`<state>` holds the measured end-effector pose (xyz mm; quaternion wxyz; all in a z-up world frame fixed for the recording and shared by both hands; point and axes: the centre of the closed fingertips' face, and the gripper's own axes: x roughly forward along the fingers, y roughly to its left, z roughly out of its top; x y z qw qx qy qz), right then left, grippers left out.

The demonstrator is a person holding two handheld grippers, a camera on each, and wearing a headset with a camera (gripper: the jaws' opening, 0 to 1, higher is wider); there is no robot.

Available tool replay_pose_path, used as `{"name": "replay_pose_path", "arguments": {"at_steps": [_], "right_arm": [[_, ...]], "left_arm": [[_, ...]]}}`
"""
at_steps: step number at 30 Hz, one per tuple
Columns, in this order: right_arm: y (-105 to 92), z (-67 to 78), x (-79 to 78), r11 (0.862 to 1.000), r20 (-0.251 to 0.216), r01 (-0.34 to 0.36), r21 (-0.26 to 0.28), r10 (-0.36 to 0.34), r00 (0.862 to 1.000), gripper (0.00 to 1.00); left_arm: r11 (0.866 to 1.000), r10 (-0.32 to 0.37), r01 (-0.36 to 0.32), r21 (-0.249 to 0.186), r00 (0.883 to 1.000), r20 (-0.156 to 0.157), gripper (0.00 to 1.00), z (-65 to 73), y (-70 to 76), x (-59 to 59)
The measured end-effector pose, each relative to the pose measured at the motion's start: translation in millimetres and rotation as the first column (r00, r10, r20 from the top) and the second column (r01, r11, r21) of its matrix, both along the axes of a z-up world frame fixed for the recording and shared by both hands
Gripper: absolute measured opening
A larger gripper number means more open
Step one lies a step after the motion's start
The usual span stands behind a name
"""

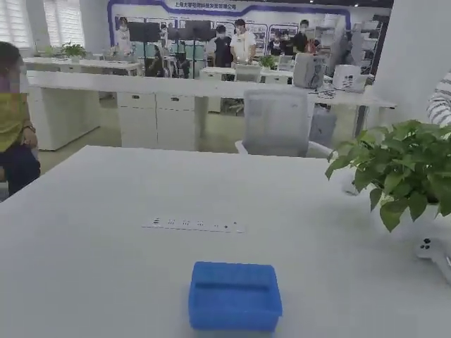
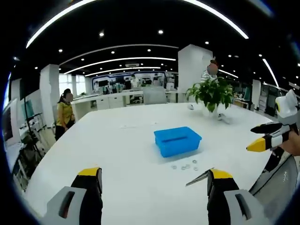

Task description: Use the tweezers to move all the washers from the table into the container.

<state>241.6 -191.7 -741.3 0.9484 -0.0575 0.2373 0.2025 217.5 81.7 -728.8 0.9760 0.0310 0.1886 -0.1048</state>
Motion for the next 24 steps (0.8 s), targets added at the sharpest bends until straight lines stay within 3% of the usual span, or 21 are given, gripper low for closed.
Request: {"name": "replay_pose_path", "arguments": {"at_steps": [4, 24], "right_arm": [[1.2, 1.0, 0.1, 1.000, 0.004, -0.006, -0.008, 0.006, 1.000, 0.95], [1.6, -3.9, -1.2, 1.000, -0.010, -0.012, -0.026, 0.012, 1.000, 0.94]], "left_arm": [[1.000, -0.001, 0.001, -0.015, 1.000, -0.005, 0.96, -0.9, -0.7, -1.4], [1.000, -0.020, 0.020, -0.011, 0.999, -0.024, 0.94, -4.7, -6.3, 0.0]]}}
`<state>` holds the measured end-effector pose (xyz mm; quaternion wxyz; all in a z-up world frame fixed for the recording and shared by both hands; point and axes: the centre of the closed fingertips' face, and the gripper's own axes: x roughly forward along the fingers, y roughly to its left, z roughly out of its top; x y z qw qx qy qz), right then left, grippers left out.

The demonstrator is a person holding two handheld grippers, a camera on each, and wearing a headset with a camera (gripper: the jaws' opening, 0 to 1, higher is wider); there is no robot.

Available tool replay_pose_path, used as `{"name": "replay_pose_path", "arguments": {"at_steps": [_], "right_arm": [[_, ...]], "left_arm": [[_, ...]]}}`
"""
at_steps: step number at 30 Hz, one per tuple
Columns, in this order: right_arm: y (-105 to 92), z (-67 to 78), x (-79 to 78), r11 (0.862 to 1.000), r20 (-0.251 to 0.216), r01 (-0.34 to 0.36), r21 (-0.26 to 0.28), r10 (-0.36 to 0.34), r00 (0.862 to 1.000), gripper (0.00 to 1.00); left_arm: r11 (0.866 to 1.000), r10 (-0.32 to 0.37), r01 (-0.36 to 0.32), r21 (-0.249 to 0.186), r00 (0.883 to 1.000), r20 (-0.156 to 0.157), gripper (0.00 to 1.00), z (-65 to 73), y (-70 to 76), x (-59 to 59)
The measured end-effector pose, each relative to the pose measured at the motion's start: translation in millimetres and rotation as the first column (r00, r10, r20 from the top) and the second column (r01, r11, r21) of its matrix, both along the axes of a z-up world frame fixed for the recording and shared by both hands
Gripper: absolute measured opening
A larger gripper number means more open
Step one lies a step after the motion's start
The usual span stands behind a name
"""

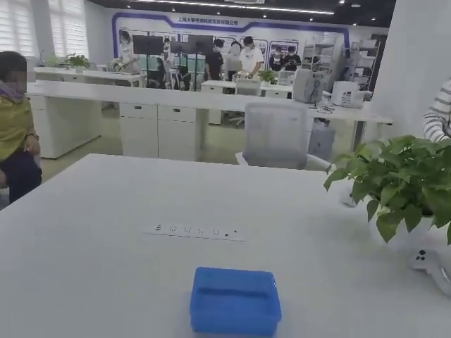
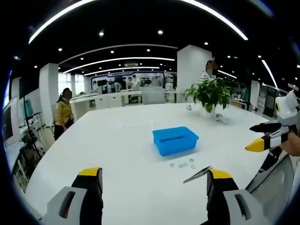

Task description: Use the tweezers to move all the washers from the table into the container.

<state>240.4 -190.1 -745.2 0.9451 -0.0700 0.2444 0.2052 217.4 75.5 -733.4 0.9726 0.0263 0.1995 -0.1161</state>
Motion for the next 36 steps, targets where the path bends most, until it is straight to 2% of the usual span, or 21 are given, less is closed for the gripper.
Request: {"name": "replay_pose_path", "arguments": {"at_steps": [8, 12, 15, 17, 21, 36], "right_arm": [[-1.5, -0.8, 0.3, 1.000, -0.002, 0.006, 0.006, -0.006, 1.000, 0.93], [-1.2, -1.5, 0.4, 1.000, -0.002, 0.005, 0.003, -0.005, 1.000, 0.93], [-1.9, -1.6, 0.7, 1.000, -0.004, 0.007, 0.005, -0.007, 1.000, 0.93], [-2.7, -1.8, 0.6, 1.000, -0.006, 0.010, 0.008, -0.010, 1.000, 0.93], [-3.3, -1.8, 0.5, 1.000, -0.006, 0.011, 0.009, -0.011, 1.000, 0.93], [-1.8, -4.7, 0.8, 1.000, -0.013, 0.001, -0.002, -0.001, 1.000, 0.92]], "left_arm": [[1.000, -0.002, 0.002, 0.001, 1.000, -0.007, 0.94, -1.1, 2.2, 0.3], [1.000, -0.010, 0.010, 0.015, 1.000, -0.016, 0.93, -2.1, -0.3, 0.0], [1.000, -0.012, 0.012, 0.020, 1.000, -0.016, 0.92, -1.9, -0.6, 0.0], [1.000, -0.003, 0.003, 0.021, 1.000, -0.001, 0.93, 0.9, 0.7, 0.6], [1.000, -0.001, 0.001, 0.008, 1.000, -0.003, 0.94, 1.9, 0.6, 0.2], [1.000, -0.016, 0.016, 0.017, 1.000, -0.010, 0.92, 2.7, -2.4, 2.6]]}}
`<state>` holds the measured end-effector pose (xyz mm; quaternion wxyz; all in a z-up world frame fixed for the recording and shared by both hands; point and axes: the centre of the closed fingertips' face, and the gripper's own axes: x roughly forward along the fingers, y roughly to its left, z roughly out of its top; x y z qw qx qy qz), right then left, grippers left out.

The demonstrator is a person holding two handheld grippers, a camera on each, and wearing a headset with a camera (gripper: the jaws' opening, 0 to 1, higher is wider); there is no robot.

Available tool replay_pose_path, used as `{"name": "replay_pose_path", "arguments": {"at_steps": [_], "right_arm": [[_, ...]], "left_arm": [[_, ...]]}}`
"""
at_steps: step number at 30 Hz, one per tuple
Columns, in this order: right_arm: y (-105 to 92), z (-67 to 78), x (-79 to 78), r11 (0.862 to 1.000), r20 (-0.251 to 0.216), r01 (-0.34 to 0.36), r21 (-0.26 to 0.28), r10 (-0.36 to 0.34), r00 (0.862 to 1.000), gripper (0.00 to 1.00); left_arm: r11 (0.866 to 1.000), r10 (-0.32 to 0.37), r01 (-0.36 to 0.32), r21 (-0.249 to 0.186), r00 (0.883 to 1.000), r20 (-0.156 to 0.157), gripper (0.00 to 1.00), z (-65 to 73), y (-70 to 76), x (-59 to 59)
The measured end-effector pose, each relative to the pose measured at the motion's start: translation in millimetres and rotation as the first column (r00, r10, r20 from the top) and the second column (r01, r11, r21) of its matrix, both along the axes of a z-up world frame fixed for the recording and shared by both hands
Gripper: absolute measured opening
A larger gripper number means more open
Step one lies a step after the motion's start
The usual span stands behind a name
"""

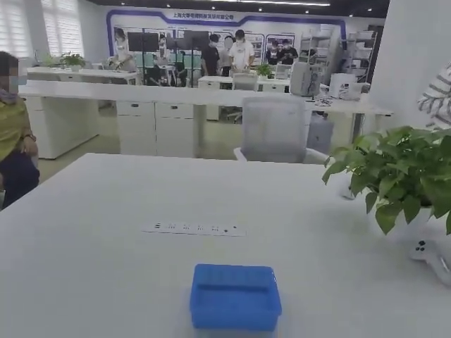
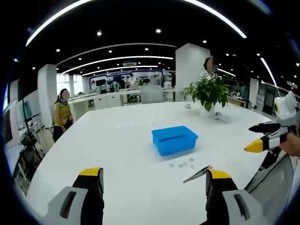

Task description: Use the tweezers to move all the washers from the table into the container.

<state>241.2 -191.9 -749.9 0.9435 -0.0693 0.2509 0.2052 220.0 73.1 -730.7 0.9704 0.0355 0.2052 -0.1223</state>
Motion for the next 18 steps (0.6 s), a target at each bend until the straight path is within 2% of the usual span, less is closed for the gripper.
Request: {"name": "replay_pose_path", "arguments": {"at_steps": [5, 9, 10, 11, 14, 16, 18], "right_arm": [[-0.7, -0.5, 0.3, 1.000, -0.002, 0.001, 0.003, -0.001, 1.000, 0.91], [-1.0, -1.7, 0.5, 1.000, -0.007, 0.001, 0.001, -0.001, 1.000, 0.91], [-1.0, -2.4, 0.7, 1.000, -0.010, 0.001, -0.001, -0.001, 1.000, 0.91], [-1.1, -3.5, 1.0, 1.000, -0.014, 0.001, -0.004, -0.001, 1.000, 0.91], [-1.5, -5.6, 2.2, 1.000, -0.020, 0.002, -0.008, -0.002, 1.000, 0.91], [-2.1, -7.8, 2.8, 1.000, -0.028, 0.004, -0.009, -0.004, 1.000, 0.91], [-2.3, -9.4, 3.0, 1.000, -0.035, 0.005, -0.009, -0.005, 0.999, 0.91]], "left_arm": [[1.000, -0.027, 0.027, 0.010, 1.000, -0.001, 0.91, -0.2, -5.8, 3.7], [0.998, -0.062, 0.062, 0.014, 0.998, -0.010, 0.85, -1.9, -13.4, 8.3], [0.997, -0.081, 0.081, 0.014, 0.997, -0.021, 0.83, -3.7, -16.2, 9.1], [0.993, -0.113, 0.114, 0.019, 0.992, -0.061, 0.78, -9.1, -20.1, 8.3], [0.985, -0.165, 0.170, 0.043, 0.982, -0.090, 0.66, -13.9, -26.6, 12.5], [0.975, -0.209, 0.217, 0.048, 0.968, -0.136, 0.61, -22.0, -32.0, 13.5], [0.971, -0.229, 0.237, 0.040, 0.962, -0.145, 0.57, -23.8, -36.5, 16.8]]}}
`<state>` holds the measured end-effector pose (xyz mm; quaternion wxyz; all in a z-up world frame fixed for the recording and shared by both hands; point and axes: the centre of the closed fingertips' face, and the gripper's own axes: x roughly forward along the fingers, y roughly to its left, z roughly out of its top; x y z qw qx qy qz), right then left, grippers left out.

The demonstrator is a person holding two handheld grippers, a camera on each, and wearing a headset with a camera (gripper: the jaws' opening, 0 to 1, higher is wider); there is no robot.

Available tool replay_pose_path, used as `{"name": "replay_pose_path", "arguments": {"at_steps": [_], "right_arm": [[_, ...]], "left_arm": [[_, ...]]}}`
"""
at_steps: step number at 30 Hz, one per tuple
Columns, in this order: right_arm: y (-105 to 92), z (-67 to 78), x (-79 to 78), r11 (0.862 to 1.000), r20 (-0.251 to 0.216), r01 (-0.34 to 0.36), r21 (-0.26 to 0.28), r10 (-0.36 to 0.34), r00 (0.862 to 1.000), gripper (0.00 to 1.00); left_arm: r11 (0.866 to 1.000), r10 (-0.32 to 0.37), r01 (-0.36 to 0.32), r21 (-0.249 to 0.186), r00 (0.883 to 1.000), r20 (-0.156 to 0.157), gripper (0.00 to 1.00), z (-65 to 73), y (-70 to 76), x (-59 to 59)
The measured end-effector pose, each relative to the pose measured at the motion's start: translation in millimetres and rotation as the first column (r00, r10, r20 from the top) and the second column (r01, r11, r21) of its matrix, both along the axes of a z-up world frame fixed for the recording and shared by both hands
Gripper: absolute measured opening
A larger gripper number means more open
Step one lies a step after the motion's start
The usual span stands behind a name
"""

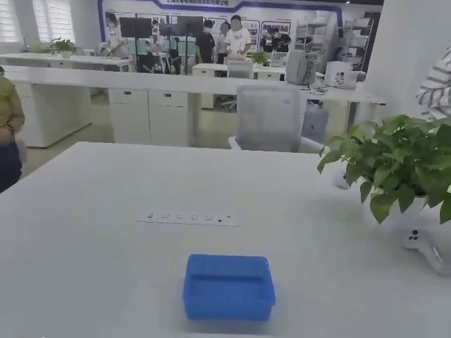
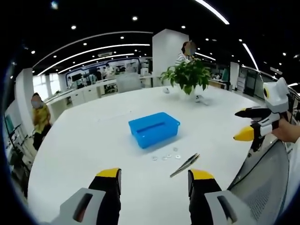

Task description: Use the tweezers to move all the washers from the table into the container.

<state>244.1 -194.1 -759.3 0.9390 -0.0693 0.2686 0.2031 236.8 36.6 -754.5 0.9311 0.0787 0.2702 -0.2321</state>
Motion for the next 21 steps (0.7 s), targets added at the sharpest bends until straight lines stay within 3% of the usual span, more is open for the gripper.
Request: {"name": "replay_pose_path", "arguments": {"at_steps": [5, 9, 10, 11, 14, 17, 21], "right_arm": [[0.1, -3.4, 0.6, 1.000, -0.014, -0.001, -0.002, 0.001, 1.000, 0.91], [-0.8, -9.2, 0.6, 1.000, -0.034, 0.001, -0.009, -0.002, 0.999, 0.90], [-0.7, -9.7, 0.7, 1.000, -0.036, 0.001, -0.011, -0.001, 0.999, 0.90], [-0.6, -10.3, 0.9, 1.000, -0.038, 0.001, -0.013, -0.001, 0.999, 0.90], [-1.5, -13.5, 1.6, 1.000, -0.050, 0.004, -0.018, -0.004, 0.999, 0.90], [-1.1, -14.4, 1.1, 1.000, -0.057, 0.005, -0.008, -0.006, 0.998, 0.91], [-2.0, -16.3, 0.9, 1.000, -0.062, 0.008, -0.015, -0.009, 0.998, 0.91]], "left_arm": [[0.994, -0.106, 0.106, 0.003, 0.994, -0.020, 0.43, -6.4, -17.6, 10.4], [0.978, -0.205, 0.208, 0.023, 0.976, -0.078, 0.30, -21.0, -34.4, 15.5], [0.970, -0.235, 0.240, 0.029, 0.964, -0.121, 0.26, -29.7, -38.5, 13.9], [0.971, -0.230, 0.236, 0.035, 0.965, -0.129, 0.23, -33.9, -39.2, 16.9], [0.961, -0.264, 0.274, 0.037, 0.950, -0.168, 0.22, -48.3, -45.9, 19.6], [0.944, -0.305, 0.324, 0.058, 0.927, -0.217, 0.22, -63.9, -50.2, 21.5], [0.928, -0.340, 0.365, 0.069, 0.909, -0.242, 0.21, -76.0, -54.6, 25.6]]}}
